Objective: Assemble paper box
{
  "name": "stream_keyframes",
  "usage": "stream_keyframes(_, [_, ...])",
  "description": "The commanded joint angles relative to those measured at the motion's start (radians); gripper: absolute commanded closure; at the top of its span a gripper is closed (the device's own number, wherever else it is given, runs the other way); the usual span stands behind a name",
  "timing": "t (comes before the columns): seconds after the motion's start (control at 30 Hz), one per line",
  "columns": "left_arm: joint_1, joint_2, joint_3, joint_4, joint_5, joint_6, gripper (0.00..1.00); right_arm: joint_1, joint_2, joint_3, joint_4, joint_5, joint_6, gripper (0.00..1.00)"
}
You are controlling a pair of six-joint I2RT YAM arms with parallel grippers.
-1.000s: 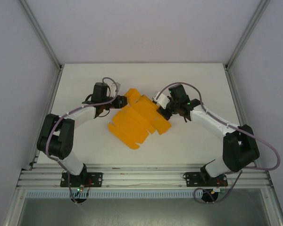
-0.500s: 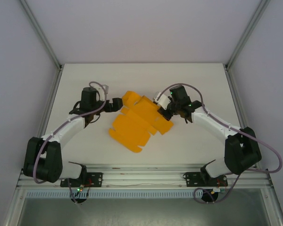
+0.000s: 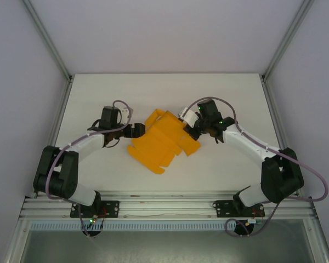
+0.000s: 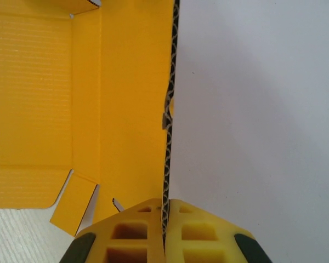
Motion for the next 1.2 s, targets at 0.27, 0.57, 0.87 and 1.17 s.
stream_keyframes(0.27, [-0.055,0.067,0.039,0.097,0.100,0.039,0.13,0.002,-0.027,0.019,-0.002,-0.069,-0.004,1.00])
stream_keyframes(0.57, [-0.049,-0.137,-0.057,0.090,-0.055,0.016,0.00,0.001,-0.031,0.017,-0.021,0.044,-0.085,1.00])
stream_keyframes(0.87, [0.019,-0.257,-0.082,0.031,-0.197,-0.116,0.00,0.084,0.035,0.023,0.136,0.489,-0.393,1.00])
stream_keyframes(1.17, [0.021,-0.219,-0.051,0.047,-0.170,-0.150,0.00,0.215,0.157,-0.108,0.733,0.773,-0.749,1.00])
